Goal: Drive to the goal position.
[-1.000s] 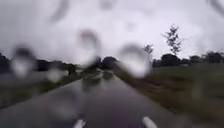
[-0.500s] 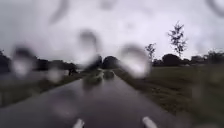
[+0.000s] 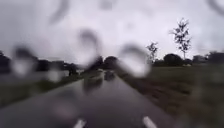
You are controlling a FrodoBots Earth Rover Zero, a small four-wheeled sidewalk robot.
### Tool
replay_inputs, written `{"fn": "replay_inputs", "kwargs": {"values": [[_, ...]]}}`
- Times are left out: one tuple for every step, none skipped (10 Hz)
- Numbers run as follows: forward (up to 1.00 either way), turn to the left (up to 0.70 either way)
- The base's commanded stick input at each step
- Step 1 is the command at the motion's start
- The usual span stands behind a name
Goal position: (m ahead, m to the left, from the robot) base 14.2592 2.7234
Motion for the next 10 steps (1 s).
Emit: {"fn": "replay_inputs", "kwargs": {"values": [[0.85, 0.00], [0.85, 0.00], [0.85, 0.00], [0.85, 0.00], [0.85, 0.00], [0.85, 0.00], [0.85, 0.00], [0.85, 0.00], [0.85, 0.00], [0.85, 0.00]]}}
